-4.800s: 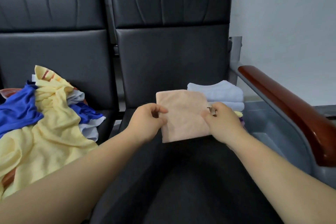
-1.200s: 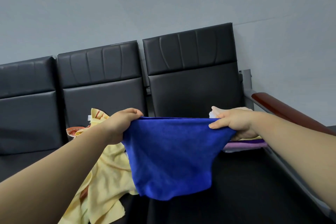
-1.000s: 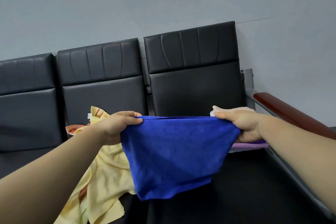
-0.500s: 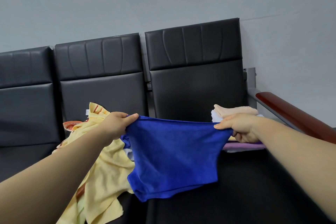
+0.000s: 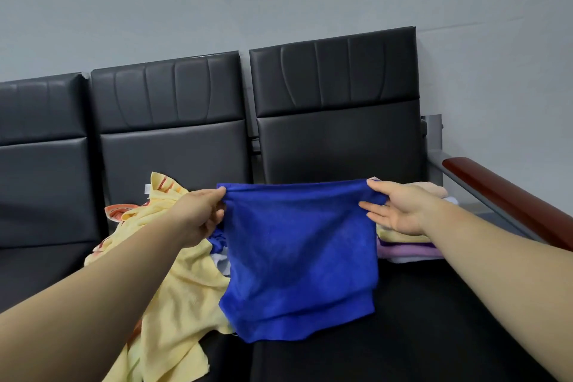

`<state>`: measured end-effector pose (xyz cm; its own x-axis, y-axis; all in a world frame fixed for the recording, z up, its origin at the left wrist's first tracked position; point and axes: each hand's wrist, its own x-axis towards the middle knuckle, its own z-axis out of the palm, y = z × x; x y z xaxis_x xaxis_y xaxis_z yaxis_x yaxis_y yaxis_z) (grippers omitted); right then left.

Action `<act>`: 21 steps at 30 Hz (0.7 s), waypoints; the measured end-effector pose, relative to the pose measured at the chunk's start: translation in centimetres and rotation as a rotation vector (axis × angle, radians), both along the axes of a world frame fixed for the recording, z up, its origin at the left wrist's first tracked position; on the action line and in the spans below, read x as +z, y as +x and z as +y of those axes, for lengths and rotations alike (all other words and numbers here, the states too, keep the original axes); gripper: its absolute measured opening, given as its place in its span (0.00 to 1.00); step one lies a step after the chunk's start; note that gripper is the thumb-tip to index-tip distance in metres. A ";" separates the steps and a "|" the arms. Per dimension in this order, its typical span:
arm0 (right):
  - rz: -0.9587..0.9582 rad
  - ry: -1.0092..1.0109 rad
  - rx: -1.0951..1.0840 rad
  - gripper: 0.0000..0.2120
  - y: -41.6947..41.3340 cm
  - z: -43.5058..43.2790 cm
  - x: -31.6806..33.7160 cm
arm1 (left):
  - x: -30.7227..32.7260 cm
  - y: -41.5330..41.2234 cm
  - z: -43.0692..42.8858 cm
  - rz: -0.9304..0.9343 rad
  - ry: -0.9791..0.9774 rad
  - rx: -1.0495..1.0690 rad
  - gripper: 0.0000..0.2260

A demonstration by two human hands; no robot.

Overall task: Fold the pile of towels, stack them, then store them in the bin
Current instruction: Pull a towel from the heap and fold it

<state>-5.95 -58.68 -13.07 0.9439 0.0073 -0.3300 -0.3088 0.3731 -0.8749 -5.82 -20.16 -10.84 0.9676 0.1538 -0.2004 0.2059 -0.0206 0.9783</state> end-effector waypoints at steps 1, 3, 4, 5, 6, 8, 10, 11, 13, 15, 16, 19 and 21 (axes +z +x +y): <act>-0.034 -0.007 -0.021 0.19 0.5 0.5 0.2 | 0.2 0.5 -0.5 -0.020 -0.123 0.051 0.07; -0.117 -0.001 -0.065 0.17 1.4 1.4 1.2 | 1.0 1.6 -1.4 -0.074 -0.320 0.092 0.09; -0.161 0.009 -0.084 0.18 1.9 1.8 1.8 | 1.5 2.3 -1.6 -0.102 -0.361 0.090 0.12; -0.207 0.010 -0.101 0.19 2.5 1.9 2.5 | 2.1 2.8 -1.7 -0.135 -0.382 0.090 0.14; -0.252 0.021 -0.117 0.20 2.8 1.9 3.3 | 2.7 3.0 -1.9 -0.171 -0.397 0.088 0.15; -0.326 0.046 -0.149 0.18 3.3 1.6 4.7 | 3.9 3.3 -2.1 -0.252 -0.416 0.089 0.14; -0.378 0.039 -0.165 0.10 3.2 0.9 5.8 | 4.4 3.1 -2.0 -0.315 -0.410 0.090 0.10; -0.401 0.028 -0.174 0.08 2.7 0.6 6.2 | 4.6 2.7 -2.0 -0.336 -0.409 0.079 0.09; -0.425 -0.029 -0.178 0.09 1.3 0.1 6.2 | 4.3 1.2 -2.0 -0.355 -0.368 0.050 0.08; -0.408 -0.154 -0.154 0.12 -0.5 -0.4 5.0 | 2.7 -0.5 -2.1 -0.325 -0.200 0.032 0.10; -0.385 -0.229 -0.136 0.13 -1.4 -0.8 4.0 | 1.3 -1.1 -1.8 -0.293 -0.057 0.025 0.10; -0.256 -0.472 0.003 0.11 -3.7 -1.7 -0.6 | -4.4 -2.8 -1.0 -0.200 0.320 -0.029 0.15; -0.151 -0.642 0.089 0.04 -5.5 -2.2 -4.4 | -8.6 -3.9 -1.0 -0.123 0.383 -0.079 0.15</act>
<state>-11.41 -60.85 -17.44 0.9851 -0.0665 -0.1588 -0.1707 -0.2577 -0.9510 -9.74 -21.13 -19.43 0.9926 0.1191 -0.0252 0.0711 -0.3995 0.9140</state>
